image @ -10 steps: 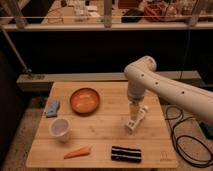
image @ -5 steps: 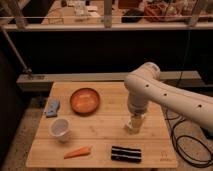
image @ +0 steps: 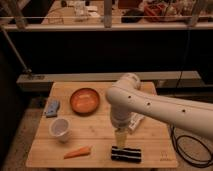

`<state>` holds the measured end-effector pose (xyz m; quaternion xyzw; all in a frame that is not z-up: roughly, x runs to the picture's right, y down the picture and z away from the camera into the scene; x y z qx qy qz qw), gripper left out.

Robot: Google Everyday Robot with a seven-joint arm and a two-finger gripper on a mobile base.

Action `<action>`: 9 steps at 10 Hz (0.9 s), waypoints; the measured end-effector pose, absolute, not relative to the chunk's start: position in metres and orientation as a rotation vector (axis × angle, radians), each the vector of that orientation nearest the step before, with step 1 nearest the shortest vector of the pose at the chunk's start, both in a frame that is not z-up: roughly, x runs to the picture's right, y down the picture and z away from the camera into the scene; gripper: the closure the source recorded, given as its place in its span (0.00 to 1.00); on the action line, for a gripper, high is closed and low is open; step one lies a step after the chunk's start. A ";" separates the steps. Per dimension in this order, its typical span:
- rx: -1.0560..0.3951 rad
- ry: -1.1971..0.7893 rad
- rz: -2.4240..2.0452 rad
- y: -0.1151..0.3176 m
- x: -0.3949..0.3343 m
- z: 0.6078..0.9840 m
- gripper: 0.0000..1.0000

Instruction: Move the arm in a circular motion

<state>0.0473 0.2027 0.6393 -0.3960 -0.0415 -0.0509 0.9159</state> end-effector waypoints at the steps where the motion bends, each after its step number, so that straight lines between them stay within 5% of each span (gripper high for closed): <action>1: -0.828 -0.132 -0.168 0.211 0.020 0.646 0.20; 5: -0.778 -0.306 -0.429 0.201 -0.083 0.671 0.20; 9: -0.715 -0.300 -0.441 0.144 -0.117 0.734 0.20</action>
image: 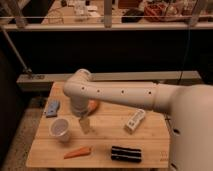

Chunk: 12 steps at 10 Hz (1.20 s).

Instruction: Move the arm in a circular motion

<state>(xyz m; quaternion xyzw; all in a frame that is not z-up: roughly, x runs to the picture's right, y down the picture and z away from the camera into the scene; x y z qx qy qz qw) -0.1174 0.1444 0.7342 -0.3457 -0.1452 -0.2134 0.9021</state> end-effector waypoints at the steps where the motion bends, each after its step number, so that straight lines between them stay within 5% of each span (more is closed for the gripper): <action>1: -0.703 -0.289 -0.430 0.128 -0.114 0.754 0.20; 7: -0.610 -0.103 -0.273 0.019 -0.018 0.848 0.20; 12: -0.565 0.112 -0.080 -0.007 0.106 0.851 0.20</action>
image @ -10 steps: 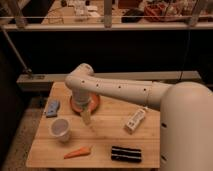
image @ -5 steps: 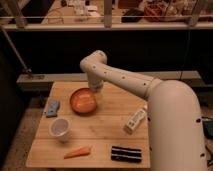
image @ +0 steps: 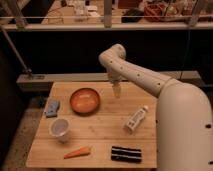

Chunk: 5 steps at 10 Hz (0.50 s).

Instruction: Move the arm in a circular motion

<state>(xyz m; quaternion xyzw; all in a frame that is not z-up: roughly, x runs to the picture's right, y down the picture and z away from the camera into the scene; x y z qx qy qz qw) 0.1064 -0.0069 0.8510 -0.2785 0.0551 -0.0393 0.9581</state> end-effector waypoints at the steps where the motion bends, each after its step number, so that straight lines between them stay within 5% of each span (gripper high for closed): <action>1: -0.558 0.151 -0.041 -0.002 0.131 0.841 0.20; 5: -0.535 0.278 0.155 0.052 0.225 0.772 0.20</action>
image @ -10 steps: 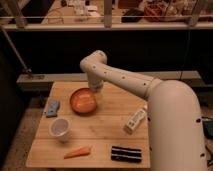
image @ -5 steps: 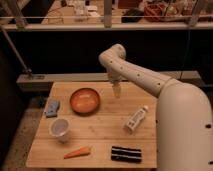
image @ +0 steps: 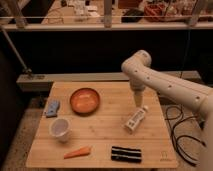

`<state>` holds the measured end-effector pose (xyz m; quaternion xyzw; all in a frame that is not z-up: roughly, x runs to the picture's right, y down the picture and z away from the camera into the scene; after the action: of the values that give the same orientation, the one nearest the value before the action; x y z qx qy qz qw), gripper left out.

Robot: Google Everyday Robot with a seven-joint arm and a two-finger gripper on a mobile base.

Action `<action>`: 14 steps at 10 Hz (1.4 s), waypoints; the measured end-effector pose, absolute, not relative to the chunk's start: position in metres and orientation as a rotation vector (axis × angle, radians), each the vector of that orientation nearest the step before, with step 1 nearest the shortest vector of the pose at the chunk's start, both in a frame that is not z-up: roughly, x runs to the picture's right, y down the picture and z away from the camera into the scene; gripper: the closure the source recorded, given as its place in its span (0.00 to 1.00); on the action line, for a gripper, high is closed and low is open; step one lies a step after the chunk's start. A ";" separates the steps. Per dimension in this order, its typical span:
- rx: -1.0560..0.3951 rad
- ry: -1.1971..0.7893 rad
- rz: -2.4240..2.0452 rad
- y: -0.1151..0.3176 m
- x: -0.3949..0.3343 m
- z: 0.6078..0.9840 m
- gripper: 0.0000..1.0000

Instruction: Move the arm in a circular motion

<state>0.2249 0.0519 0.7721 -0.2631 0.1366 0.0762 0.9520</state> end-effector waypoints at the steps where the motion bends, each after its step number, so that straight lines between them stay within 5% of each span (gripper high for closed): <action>1: -0.541 0.272 0.196 0.069 0.236 0.752 0.20; 6: -0.667 0.087 0.236 0.134 0.219 0.694 0.20; 14: -0.814 -0.161 -0.178 0.192 0.022 0.658 0.20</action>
<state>0.0221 0.1922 0.6579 -0.3951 -0.0780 -0.0864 0.9112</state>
